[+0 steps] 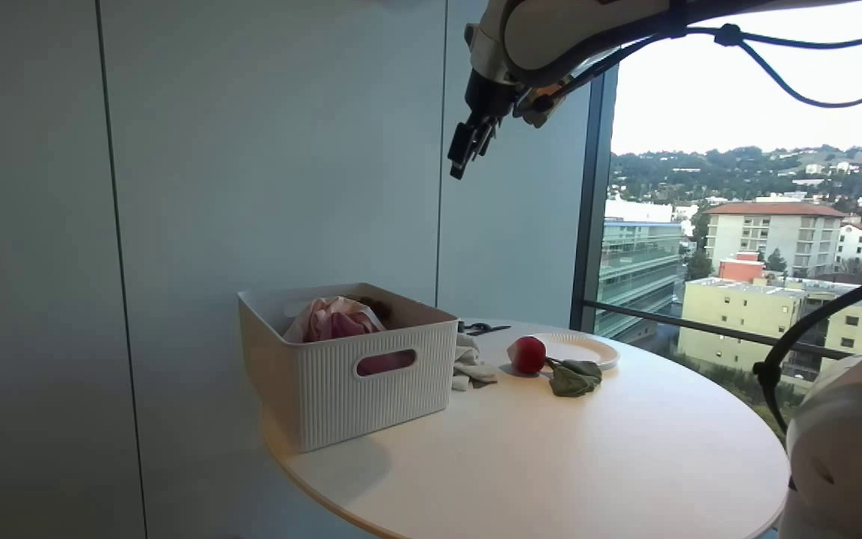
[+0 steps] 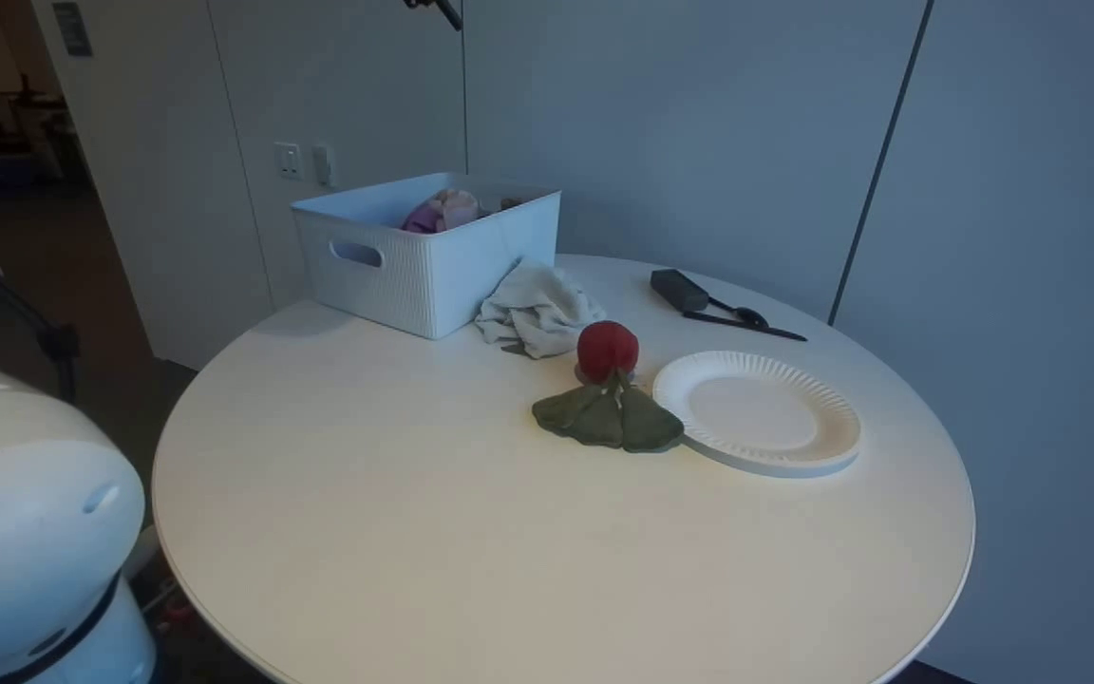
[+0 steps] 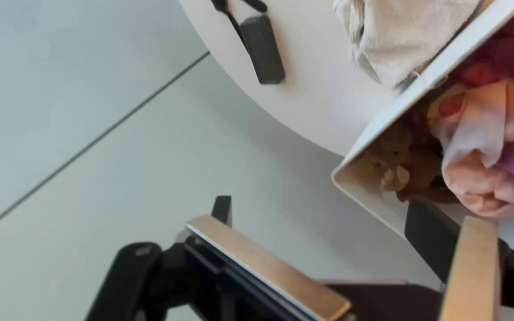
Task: Put the shirts, the moose toy, the towel and the beetroot plushy in the basket
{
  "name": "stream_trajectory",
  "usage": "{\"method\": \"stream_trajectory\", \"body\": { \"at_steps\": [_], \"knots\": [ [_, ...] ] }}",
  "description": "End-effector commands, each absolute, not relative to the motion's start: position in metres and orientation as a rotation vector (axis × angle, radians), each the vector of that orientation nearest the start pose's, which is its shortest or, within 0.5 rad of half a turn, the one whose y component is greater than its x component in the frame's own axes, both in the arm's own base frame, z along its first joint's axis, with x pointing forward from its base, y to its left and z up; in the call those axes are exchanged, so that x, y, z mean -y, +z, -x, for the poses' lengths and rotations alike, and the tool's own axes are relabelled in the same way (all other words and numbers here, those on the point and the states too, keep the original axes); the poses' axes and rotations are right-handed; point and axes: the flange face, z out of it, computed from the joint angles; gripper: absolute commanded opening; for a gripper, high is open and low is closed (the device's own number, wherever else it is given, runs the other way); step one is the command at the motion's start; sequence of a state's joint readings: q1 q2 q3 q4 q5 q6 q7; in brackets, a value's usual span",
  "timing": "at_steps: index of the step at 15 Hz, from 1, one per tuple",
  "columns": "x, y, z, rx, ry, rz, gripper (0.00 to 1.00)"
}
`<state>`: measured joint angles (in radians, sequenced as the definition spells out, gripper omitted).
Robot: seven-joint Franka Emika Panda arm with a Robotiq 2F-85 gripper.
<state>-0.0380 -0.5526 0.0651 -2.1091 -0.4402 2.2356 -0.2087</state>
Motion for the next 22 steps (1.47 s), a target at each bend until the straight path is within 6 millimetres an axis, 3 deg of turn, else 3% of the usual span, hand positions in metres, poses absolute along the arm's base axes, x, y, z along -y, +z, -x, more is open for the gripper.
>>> {"method": "stream_trajectory", "body": {
  "at_steps": [1, 5, 9, 16, 22],
  "knots": [
    [0.038, 0.659, -0.420, -0.261, 0.680, -2.568, 1.00],
    [0.061, 0.581, -0.436, -0.099, 0.494, -2.778, 1.00],
    [0.065, 0.526, -0.459, -0.060, 0.461, -2.931, 1.00],
    [0.068, 0.457, -0.497, -0.060, 0.381, -2.979, 1.00],
    [0.072, 0.417, -0.526, -0.064, 0.439, -2.946, 1.00]
  ]
}}
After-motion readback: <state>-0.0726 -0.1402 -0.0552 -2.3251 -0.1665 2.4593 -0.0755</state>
